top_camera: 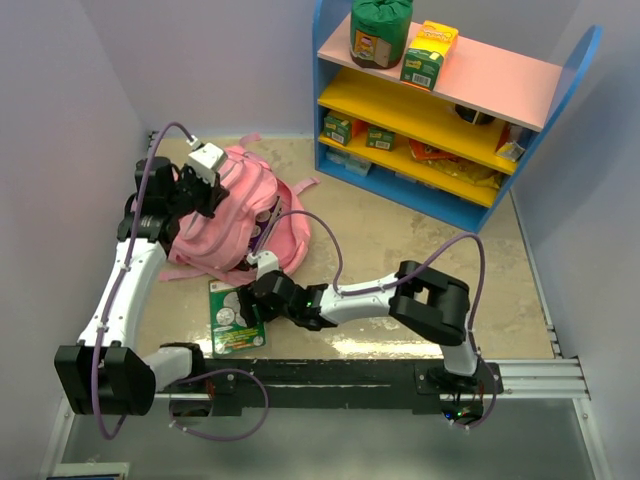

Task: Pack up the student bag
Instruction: Pick up the book from the center of the board.

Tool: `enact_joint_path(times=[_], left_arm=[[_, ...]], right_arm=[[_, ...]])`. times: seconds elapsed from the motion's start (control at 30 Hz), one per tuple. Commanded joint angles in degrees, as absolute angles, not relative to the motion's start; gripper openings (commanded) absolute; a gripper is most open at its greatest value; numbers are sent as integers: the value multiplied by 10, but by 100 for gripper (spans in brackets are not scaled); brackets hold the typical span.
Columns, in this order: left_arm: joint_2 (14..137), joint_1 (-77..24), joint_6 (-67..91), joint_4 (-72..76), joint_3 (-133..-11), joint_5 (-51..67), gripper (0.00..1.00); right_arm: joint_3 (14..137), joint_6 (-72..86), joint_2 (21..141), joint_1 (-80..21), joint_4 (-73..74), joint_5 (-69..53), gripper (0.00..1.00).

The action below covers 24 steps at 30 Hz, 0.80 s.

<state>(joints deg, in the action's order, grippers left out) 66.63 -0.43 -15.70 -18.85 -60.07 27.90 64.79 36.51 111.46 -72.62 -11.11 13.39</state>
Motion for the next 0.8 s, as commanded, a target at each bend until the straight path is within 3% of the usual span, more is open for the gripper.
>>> enact_joint_path(times=[0.0,0.23,0.33,0.37,0.43,0.57,0.77], left_arm=[[635,11,-175,-120,-605,285,0],[630,13,-179,-122,-597,287,0],[629,12,-180,-126,-597,291,0],[628,13,-182,-126,-596,292,0],[628,13,-184,-127,-597,293,0],[627,13,-188,-128,-597,290,0],[632,14,-185,-124,-600,280,0]], right_arm=[[704,374,1149,-724,-104,179,76],[734,381,1198,-724,-62,216,61],[743,386,1215,-725,-27,236,38],[742,386,1221,-725,-21,236,22],[722,388,1220,-726,-23,240,2],[691,383,1204,-728,-33,239,0],[579,381,1087,-730,-91,236,0]])
